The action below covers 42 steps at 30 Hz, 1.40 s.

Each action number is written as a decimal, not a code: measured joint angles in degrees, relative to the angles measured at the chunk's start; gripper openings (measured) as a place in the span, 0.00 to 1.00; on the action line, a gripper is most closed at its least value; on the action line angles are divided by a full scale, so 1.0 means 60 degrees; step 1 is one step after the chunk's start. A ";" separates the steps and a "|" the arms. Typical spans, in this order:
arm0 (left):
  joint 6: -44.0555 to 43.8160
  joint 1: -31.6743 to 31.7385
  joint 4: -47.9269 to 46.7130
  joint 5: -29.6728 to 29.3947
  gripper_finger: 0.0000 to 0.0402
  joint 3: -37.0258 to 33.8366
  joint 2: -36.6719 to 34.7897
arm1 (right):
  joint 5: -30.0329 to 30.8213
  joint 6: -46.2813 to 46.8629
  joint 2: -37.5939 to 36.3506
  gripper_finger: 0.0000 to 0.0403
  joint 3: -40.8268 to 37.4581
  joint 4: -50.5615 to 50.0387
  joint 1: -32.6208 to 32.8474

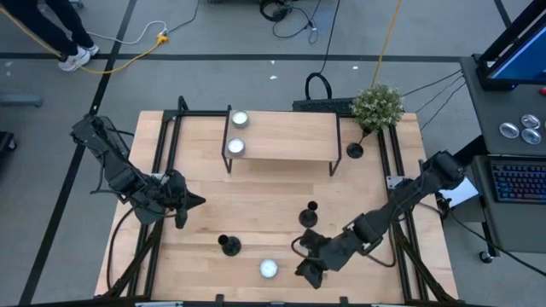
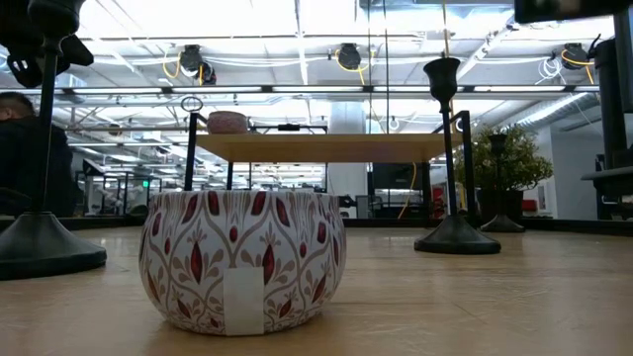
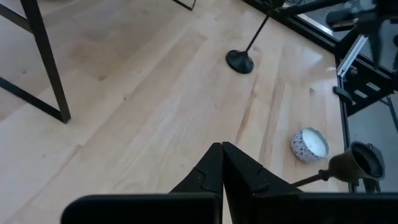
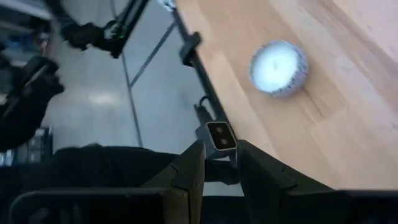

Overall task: Pick & Place candle stick holders
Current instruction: Put the red scented candle on the shelf

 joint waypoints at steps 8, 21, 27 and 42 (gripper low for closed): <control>0.0073 0.0000 0.0175 0.0121 0.06 0.0000 0.0003 | 0.0107 0.0301 0.0651 0.22 0.0000 0.0911 0.0138; 0.2647 -0.0003 0.2194 0.1028 0.01 0.1342 0.0186 | 0.4717 -0.4263 -0.0055 0.22 -0.0011 0.2296 0.1100; 0.3957 0.0000 0.2159 0.1097 0.01 0.3386 0.1770 | 0.6844 -0.6309 -0.0896 0.22 -0.0007 0.2187 0.1387; 0.1805 0.0223 -0.3129 0.1799 0.01 1.0694 0.8432 | 0.8259 -0.9817 -0.2970 0.22 0.0000 0.0031 0.1431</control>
